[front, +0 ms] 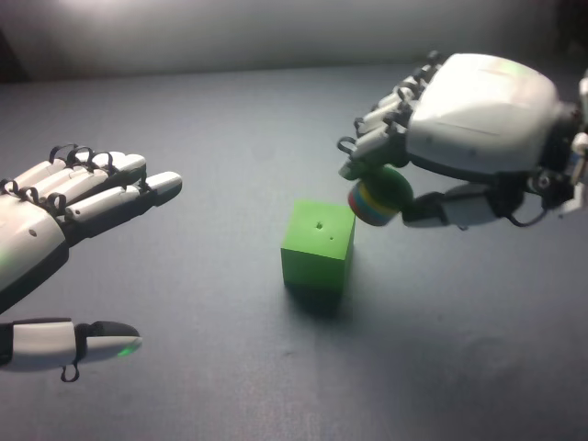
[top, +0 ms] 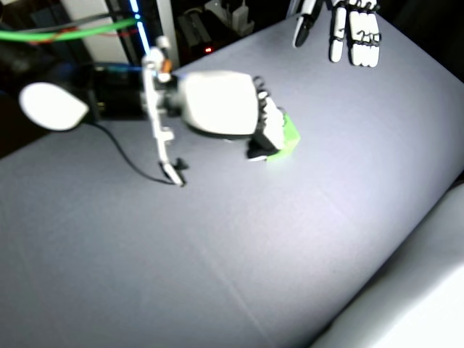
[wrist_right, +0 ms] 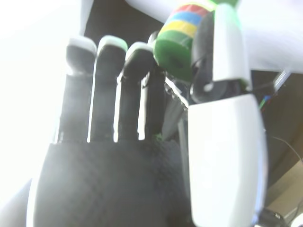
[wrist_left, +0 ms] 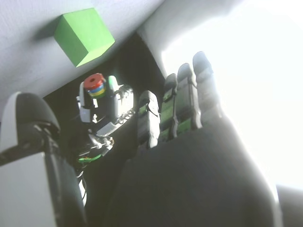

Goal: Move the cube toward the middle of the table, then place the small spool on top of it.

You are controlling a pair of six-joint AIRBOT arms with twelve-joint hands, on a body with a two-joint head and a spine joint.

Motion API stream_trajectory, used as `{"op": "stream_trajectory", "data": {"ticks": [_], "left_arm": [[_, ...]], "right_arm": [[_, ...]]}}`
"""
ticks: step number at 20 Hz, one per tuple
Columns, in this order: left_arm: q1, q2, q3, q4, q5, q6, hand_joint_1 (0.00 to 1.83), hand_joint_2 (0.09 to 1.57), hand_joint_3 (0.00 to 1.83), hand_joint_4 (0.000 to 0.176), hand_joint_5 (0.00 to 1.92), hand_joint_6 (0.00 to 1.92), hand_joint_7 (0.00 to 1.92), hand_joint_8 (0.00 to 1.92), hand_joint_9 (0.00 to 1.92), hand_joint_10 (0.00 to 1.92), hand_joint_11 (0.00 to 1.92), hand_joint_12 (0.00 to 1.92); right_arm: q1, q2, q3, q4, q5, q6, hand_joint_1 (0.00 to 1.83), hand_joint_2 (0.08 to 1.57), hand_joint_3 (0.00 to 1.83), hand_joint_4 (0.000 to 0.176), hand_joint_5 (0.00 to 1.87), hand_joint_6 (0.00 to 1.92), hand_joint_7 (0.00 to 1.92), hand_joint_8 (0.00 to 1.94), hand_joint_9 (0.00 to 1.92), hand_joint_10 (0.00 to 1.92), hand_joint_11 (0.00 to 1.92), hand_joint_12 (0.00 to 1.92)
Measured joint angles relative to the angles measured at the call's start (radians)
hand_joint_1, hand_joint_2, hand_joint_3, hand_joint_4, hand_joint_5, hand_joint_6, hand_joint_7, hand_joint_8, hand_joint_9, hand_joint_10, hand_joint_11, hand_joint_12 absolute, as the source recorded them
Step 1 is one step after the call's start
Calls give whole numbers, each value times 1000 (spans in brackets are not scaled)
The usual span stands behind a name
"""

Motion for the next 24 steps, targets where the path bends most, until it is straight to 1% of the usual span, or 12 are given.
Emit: {"op": "stream_trajectory", "data": {"ticks": [1, 3, 4, 6, 8, 9, 11, 14, 16, 19, 21, 24], "left_arm": [[0, 0, 0, 0, 0, 0, 804, 969, 0, 175, 139, 1, 70, 0, 61, 0, 0, 209], [0, -1, 0, 2, 0, 0, 835, 960, 0, 167, 137, 0, 76, 1, 63, 1, 0, 185], [0, -1, 0, 2, 0, 0, 821, 959, 0, 156, 129, 0, 80, 2, 68, 2, 0, 186], [0, -6, 4, 1, -1, 0, 846, 959, 0, 132, 131, 0, 92, 0, 85, 0, 0, 266], [0, -6, 4, 3, 2, 0, 854, 958, 0, 140, 119, 0, 86, 0, 88, 0, 0, 326], [0, -6, 4, 2, 2, 0, 853, 959, 0, 140, 113, 2, 81, 1, 92, 1, 0, 372], [0, -6, 4, 1, 2, 0, 884, 961, 0, 119, 112, 1, 73, 1, 88, 0, 0, 420], [0, -6, 4, 2, -1, 0, 902, 960, 0, 135, 110, 0, 65, 0, 68, 0, 0, 390], [0, -7, 4, 1, -2, 0, 893, 957, 0, 128, 111, 1, 70, 0, 79, 2, 0, 451], [0, -7, 4, 2, -4, 0, 872, 960, 0, 136, 107, 2, 62, 0, 75, 0, 0, 459], [0, -7, 4, 2, -4, 0, 859, 959, 0, 142, 109, 0, 62, 0, 80, 1, 0, 465], [0, -7, 4, 2, -4, -1, 878, 957, 0, 134, 112, 0, 72, 1, 84, 1, 0, 490]], "right_arm": [[14, -13, 8, -5, -14, -2, 1248, 1116, 1, 0, 1077, 720, 898, 1307, 796, 1420, 715, 1662], [27, -34, 16, -14, -29, -12, 1239, 1109, 1, 0, 1065, 786, 927, 1236, 818, 1441, 741, 1715], [30, -46, 18, -16, -40, -26, 1194, 1074, 0, 0, 1068, 865, 896, 1475, 895, 1647, 884, 1835], [31, -59, 19, -18, -52, -39, 1198, 1020, 0, 0, 1179, 690, 881, 1505, 908, 1696, 883, 1860], [31, -71, 23, -18, -58, -47, 1206, 984, 0, 0, 1281, 487, 914, 1438, 918, 1674, 816, 1911], [31, -73, 23, -18, -62, -51, 1208, 985, 0, 0, 1281, 488, 891, 1577, 908, 1821, 889, 1919], [31, -87, 31, -17, -69, -54, 1207, 1007, 1, 0, 1216, 603, 927, 1340, 926, 1566, 933, 1771], [31, -108, 41, -18, -84, -56, 1212, 1001, 0, 0, 1240, 562, 954, 1390, 957, 1635, 966, 1857], [31, -111, 45, -18, -85, -56, 1214, 996, 0, 0, 1254, 533, 922, 1477, 942, 1694, 958, 1903], [33, -111, 48, -5, -90, -56, 1282, 1042, 0, 0, 1246, 360, 1079, 1068, 958, 1341, 898, 1691], [33, -112, 52, 1, -91, -56, 1279, 1074, 1, 0, 1090, 571, 1069, 1096, 938, 1324, 892, 1680], [33, -113, 52, 1, -91, -56, 1212, 895, 0, 0, 915, 84, 811, 1090, 876, 1318, 860, 1609]]}}
